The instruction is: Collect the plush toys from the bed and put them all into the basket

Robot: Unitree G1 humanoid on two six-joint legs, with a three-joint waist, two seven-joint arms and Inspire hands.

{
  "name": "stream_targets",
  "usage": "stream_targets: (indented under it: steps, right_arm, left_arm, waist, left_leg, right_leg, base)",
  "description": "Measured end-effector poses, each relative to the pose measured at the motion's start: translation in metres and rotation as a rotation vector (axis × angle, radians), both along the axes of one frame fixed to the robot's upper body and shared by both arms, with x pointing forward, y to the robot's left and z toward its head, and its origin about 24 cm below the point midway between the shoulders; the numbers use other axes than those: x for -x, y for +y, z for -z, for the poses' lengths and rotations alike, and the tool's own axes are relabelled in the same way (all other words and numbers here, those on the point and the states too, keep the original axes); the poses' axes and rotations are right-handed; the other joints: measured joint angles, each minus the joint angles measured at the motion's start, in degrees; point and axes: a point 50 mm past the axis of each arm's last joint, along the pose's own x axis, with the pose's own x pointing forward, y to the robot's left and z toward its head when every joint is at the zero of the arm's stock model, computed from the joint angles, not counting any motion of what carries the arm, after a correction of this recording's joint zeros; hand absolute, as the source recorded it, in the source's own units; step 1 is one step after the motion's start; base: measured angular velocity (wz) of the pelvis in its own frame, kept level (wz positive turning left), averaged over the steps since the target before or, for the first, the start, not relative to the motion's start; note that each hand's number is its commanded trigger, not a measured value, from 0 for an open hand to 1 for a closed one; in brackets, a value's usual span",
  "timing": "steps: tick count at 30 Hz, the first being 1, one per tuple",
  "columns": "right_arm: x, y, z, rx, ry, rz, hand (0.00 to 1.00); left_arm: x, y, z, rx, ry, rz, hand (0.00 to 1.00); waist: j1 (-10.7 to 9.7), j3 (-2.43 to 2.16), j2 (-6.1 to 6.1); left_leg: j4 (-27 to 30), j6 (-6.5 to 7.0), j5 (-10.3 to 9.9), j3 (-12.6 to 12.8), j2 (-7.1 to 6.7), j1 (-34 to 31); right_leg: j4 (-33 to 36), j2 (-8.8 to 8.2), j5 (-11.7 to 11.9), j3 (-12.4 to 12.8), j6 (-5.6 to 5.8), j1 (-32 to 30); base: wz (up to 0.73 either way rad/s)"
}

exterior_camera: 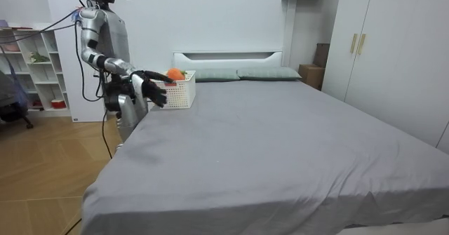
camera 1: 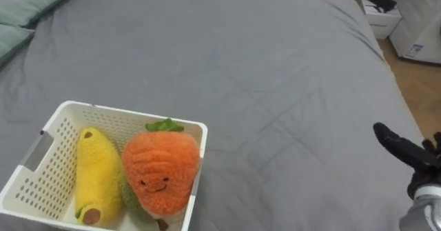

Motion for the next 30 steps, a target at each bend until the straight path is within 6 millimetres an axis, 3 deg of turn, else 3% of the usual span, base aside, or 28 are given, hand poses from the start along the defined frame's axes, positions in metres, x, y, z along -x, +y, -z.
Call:
stream_targets:
  steps: [6,9,13,23,30]
  right_arm:
    - [0.072,-0.009,0.067,-0.386,0.128,0.369,0.0]
    - [0.105,-0.01,0.087,-0.445,0.205,0.495,0.0]
    - [0.148,0.007,0.113,-0.502,0.378,0.599,0.0]
    - [0.187,0.024,0.132,-0.544,0.567,0.625,0.0]
    - [0.207,0.047,0.144,-0.564,0.8,0.294,0.0]
  left_arm:
    - [-0.008,0.003,-0.003,-0.013,-0.046,-0.009,0.0]
    - [-0.007,0.003,-0.003,-0.014,-0.043,-0.011,0.0]
    - [-0.006,0.002,-0.002,-0.009,-0.046,-0.007,0.0]
    - [-0.001,-0.003,0.0,0.046,-0.041,0.0,0.0]
    - [0.001,-0.015,0.006,0.118,-0.025,-0.003,0.0]
  waist:
    - [-0.78,-0.5,0.84]
    - [-2.13,-0.36,1.38]
    - [-2.96,-0.31,1.57]
    - [-3.52,-0.19,1.24]
    - [-2.97,-0.1,1.45]
  left_leg:
    - [-0.32,0.03,-0.25,0.34,0.08,0.45]
    - [-0.26,0.11,-0.38,0.3,-0.01,0.54]
    - [-0.18,-0.04,-0.59,0.52,-0.03,0.57]
    - [-0.07,-0.24,-0.74,1.34,0.01,0.55]
    - [-0.2,-0.36,-0.95,1.73,0.13,1.4]
  right_leg:
    - [0.15,0.07,0.0,0.28,0.01,0.24]
    - [0.25,0.01,-0.01,0.31,0.02,0.31]
    - [1.11,0.02,-0.57,0.87,0.19,-0.17]
    - [1.14,0.1,-0.69,1.88,0.23,-0.52]
    - [1.02,0.21,-0.69,2.15,0.23,-0.13]
  base:
    - [-0.05]
    - [-0.02]
    - [-0.03]
    - [-0.04]
    - [-0.03]
